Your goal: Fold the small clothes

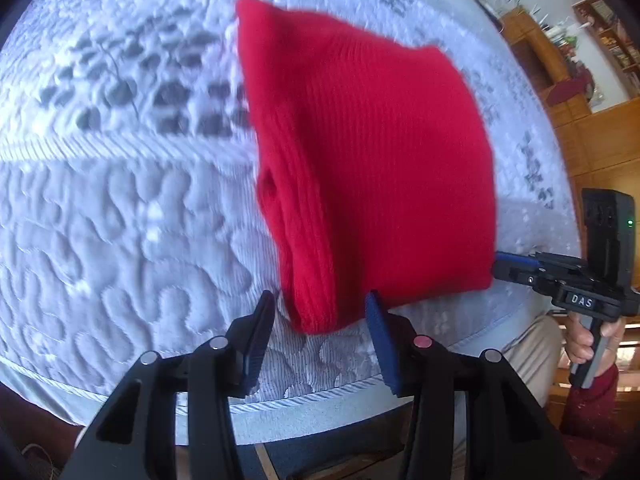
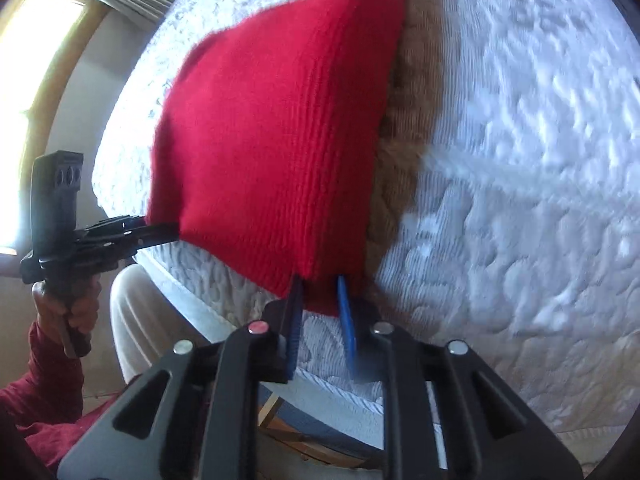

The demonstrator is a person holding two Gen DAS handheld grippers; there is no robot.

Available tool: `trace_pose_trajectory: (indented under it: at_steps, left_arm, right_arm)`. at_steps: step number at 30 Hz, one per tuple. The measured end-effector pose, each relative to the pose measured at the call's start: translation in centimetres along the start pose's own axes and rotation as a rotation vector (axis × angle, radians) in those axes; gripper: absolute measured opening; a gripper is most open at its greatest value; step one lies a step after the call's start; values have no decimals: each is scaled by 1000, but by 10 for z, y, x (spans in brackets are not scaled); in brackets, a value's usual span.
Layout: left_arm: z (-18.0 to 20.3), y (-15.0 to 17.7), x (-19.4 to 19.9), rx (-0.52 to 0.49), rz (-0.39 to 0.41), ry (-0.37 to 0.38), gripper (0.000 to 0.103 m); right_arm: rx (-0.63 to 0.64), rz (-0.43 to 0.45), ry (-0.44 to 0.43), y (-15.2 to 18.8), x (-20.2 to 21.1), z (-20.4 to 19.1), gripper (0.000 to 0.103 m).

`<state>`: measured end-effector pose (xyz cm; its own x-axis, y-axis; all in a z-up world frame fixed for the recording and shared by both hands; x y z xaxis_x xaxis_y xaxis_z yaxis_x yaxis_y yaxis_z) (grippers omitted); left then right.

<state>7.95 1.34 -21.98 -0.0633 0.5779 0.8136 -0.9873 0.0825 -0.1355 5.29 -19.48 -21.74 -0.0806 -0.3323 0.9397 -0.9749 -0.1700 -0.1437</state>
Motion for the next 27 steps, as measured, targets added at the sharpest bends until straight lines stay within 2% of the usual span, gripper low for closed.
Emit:
trace_pose_trajectory:
  at_steps: [1,3,5,7,9,12,15,18,20,21,22,24,27]
  left_arm:
    - [0,-7,9,-3,22,8,53]
    - [-2,-27,25,-14,69,6,57]
    - [-11,-55,34,-7,102,-26,58]
    - [-22,-89,33,22,129,-26,58]
    - [-32,-125,25,61,142,-15,58]
    - [-36,-162,3,78,130,-8,58]
    - [-43,-183,-13,86,122,-28,58]
    - [-55,-196,-18,118,134,-15,56]
    - [-56,-201,-27,127,123,-2,51]
    - [-57,-200,-30,119,123,-16,46]
    - [-56,-198,-29,110,128,-26,35]
    - [-56,-198,-28,123,158,-9,22]
    - [-64,-196,-19,152,207,1,17]
  right_arm:
    - [-4,24,0,-7,8,3,38]
    - [-23,62,-12,-29,24,11,40]
    - [-61,97,-16,-62,34,22,43]
    - [-87,117,-31,-93,35,29,48]
    - [-119,106,-52,-126,26,36,48]
    - [-143,84,-31,-162,6,53,48]
    - [-168,47,-85,-182,-16,53,48]
    - [-159,40,-91,-197,-30,55,48]
    - [-161,24,-113,-201,-39,54,41]
    - [-163,13,-127,-203,-43,53,31]
    - [-164,7,-138,-202,-45,51,18]
    - [-129,23,-129,-206,-45,48,13]
    - [-78,78,-120,-210,-34,42,10]
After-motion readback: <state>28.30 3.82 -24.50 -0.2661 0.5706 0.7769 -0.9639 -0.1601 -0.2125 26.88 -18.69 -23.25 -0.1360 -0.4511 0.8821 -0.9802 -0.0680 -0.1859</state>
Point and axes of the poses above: each gripper's, at about its wrist camera, not at the fingertips, and x roughly against the way its jaws point, z to its right, y to its underside, the point moved 9 cm from there along -x, roughly the way its jaws point, and after that the axes turned 12 degrees about y, right-handed, at the moved point
